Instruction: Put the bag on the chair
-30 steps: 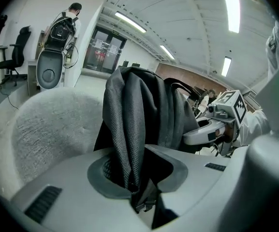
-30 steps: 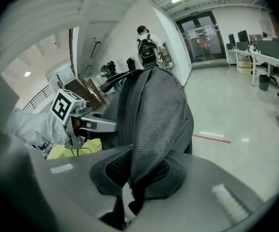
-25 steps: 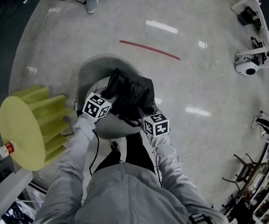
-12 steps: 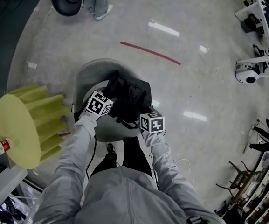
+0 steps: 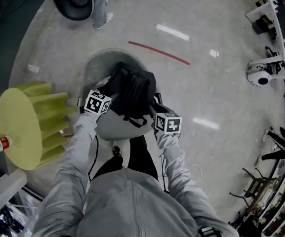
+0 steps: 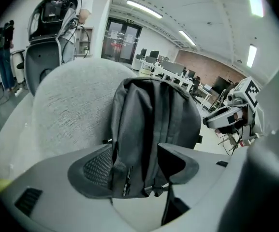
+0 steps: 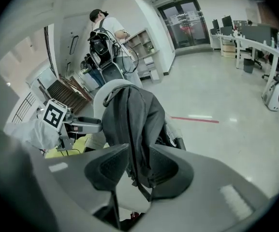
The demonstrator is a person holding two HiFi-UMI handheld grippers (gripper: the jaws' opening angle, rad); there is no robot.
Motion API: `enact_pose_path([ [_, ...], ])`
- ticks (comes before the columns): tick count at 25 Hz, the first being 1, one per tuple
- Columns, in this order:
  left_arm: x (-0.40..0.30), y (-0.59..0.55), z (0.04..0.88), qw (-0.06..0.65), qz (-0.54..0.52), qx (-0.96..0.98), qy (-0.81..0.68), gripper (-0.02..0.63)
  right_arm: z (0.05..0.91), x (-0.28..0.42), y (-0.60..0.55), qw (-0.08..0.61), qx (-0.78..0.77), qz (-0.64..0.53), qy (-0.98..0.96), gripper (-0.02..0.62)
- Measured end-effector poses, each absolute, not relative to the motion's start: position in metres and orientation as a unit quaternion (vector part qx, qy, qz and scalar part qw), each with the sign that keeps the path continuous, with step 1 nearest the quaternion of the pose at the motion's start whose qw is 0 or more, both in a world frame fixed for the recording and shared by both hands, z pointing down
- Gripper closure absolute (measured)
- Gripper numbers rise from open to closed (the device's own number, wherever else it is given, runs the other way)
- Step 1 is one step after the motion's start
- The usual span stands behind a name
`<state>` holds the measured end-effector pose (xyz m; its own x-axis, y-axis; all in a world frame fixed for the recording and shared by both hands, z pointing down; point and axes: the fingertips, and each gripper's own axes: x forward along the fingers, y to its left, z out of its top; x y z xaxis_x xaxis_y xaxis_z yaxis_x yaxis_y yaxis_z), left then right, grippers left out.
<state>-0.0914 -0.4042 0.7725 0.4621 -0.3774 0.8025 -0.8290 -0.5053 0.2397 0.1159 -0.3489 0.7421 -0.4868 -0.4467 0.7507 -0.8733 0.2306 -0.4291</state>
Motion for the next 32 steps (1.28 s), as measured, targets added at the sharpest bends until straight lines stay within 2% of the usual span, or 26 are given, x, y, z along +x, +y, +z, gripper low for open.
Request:
enact_pose_path([
  [8,-0.122,-0.365,0.704,0.269,0.291,0.819,-0.415,0.328,0.667,0.118,-0.32,0.186,0.462,0.37,-0.784,0.461],
  [14,-0.129,-0.328,0.615,0.196,0.217,0.865,-0.408,0.344,0.586,0.105,-0.293,0.152,0.497,0.275,-0.809,0.547],
  [17,-0.129,-0.311,0.56,0.154,0.169,0.882,-0.413,0.392,0.543,0.1,-0.276,0.137,0.511,0.228,-0.817,0.58],
  [22,-0.13,-0.281,0.485,0.082,0.123,0.894,-0.423,0.494,0.475,0.096,-0.249,0.1,0.518,0.184,-0.83,0.583],
  [29,-0.127,-0.246,0.402,-0.009,0.109,0.897,-0.428,0.589,0.389,0.083,-0.219,0.06,0.508,0.107,-0.852,0.584],
  [32,-0.128,-0.232,0.381,-0.026,0.096,0.897,-0.43,0.601,0.367,0.071,-0.204,0.048,0.499,0.082,-0.862,0.584],
])
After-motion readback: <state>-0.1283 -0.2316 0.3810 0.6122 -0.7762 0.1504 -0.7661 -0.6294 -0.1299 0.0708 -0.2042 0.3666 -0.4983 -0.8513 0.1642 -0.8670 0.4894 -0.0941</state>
